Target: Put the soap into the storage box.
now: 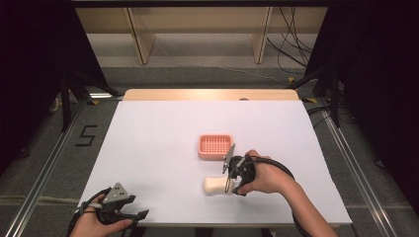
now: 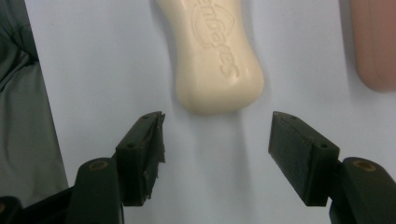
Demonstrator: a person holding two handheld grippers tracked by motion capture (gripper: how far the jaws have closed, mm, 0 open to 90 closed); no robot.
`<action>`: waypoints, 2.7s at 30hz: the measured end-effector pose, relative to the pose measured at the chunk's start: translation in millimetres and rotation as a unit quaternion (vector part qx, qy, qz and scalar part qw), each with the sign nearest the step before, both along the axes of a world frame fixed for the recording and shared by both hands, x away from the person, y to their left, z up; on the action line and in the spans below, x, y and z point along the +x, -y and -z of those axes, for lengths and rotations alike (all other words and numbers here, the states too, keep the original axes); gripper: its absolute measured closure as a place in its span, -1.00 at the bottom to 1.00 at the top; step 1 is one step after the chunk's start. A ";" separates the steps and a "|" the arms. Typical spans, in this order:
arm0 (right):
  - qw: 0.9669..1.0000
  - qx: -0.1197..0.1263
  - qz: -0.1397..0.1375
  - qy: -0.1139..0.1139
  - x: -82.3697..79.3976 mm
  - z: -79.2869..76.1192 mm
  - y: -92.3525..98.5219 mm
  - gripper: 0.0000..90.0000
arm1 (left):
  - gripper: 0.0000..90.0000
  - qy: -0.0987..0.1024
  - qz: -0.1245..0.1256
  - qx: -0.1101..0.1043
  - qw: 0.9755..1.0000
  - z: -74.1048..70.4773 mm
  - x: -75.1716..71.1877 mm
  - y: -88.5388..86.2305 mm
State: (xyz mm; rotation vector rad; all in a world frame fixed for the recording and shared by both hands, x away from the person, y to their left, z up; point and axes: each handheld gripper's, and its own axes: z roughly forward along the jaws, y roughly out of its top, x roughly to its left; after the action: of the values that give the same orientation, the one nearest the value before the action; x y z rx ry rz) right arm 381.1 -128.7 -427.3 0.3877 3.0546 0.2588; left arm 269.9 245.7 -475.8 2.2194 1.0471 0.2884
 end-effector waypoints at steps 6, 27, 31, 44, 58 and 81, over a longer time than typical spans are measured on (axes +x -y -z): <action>1.000 -0.005 -0.017 0.003 5.9 0.2 -13.5 -0.21 | -0.35 0.004 0.002 0.003 1.000 -1.0 -0.5 -0.4; 0.999 -0.018 -0.048 -0.011 18.5 9.3 -38.4 -0.23 | -0.35 0.005 0.010 -0.001 1.000 -0.8 -0.1 -0.8; 0.997 -0.012 -0.079 -0.004 23.9 12.2 -42.0 -0.23 | -0.34 0.005 0.009 -0.002 1.000 -1.0 -0.2 -0.8; 0.998 -0.033 -0.056 -0.020 21.6 16.3 -52.2 -0.23 | -0.34 0.006 0.015 0.003 1.000 -1.4 -0.2 -1.3; 0.994 -0.024 -0.107 -0.019 30.3 25.6 -58.3 -0.23 | -0.34 0.001 0.010 -0.004 1.000 -0.5 -0.7 -0.4; 0.994 -0.056 -0.091 -0.033 25.5 29.4 -63.4 -0.07 | -0.34 0.003 0.009 -0.002 1.000 0.2 -0.8 0.6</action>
State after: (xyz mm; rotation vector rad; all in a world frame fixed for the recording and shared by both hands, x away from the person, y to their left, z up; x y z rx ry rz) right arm 406.6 -65.3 -456.7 0.1152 3.1538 0.0832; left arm 269.1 245.1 -476.0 2.2224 1.0237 0.2845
